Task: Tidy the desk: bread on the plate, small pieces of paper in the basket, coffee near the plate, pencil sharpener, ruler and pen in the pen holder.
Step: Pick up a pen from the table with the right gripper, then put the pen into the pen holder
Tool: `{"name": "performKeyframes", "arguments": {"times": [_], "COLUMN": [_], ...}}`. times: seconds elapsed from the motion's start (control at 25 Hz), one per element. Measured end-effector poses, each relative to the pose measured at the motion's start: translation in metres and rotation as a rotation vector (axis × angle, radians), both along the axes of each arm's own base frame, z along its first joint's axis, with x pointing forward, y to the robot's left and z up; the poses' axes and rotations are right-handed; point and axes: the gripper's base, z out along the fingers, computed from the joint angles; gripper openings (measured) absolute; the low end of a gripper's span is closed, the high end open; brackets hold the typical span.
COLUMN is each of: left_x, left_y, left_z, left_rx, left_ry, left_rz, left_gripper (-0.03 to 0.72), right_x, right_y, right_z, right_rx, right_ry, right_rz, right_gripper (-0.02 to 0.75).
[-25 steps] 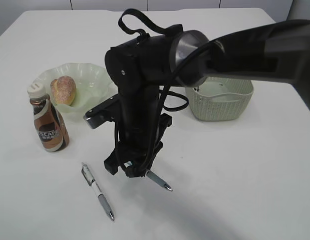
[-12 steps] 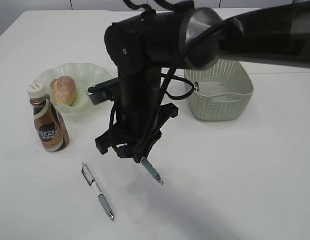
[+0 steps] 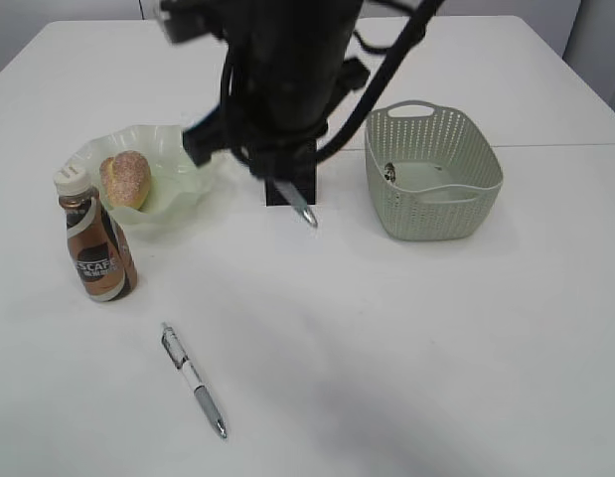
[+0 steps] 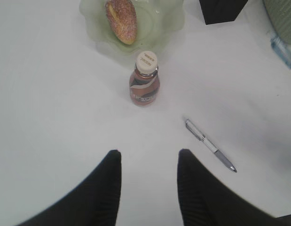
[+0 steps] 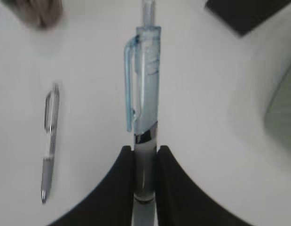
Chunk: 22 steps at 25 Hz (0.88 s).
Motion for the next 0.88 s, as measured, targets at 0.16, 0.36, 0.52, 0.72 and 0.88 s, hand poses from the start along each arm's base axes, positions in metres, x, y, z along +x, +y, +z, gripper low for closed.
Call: {"name": "performKeyframes", "arguments": {"times": [0.16, 0.36, 0.52, 0.72, 0.88], "left_x": [0.0, 0.0, 0.0, 0.0, 0.0], "left_y": [0.0, 0.0, 0.0, 0.0, 0.0], "left_z": [0.0, 0.0, 0.0, 0.0, 0.0], "left_rx": [0.0, -0.002, -0.003, -0.003, -0.003], "left_ry": [0.0, 0.0, 0.001, 0.001, 0.001], "left_rz": [0.0, -0.001, -0.001, -0.001, -0.001], "left_gripper": [0.29, 0.29, 0.29, 0.29, 0.29], "right_x": [-0.003, 0.003, 0.016, 0.04, 0.06], "right_y": [-0.01, -0.016, -0.02, -0.039, -0.06], "right_z": [0.054, 0.082, 0.091, 0.09, 0.074], "right_rx": [0.114, 0.194, 0.258, 0.318, 0.353], "right_ry": [-0.25, -0.444, -0.56, -0.694, -0.772], "right_rz": [0.03, 0.057, 0.069, 0.057, 0.045], "right_gripper": [0.096, 0.096, 0.096, 0.094, 0.094]}}
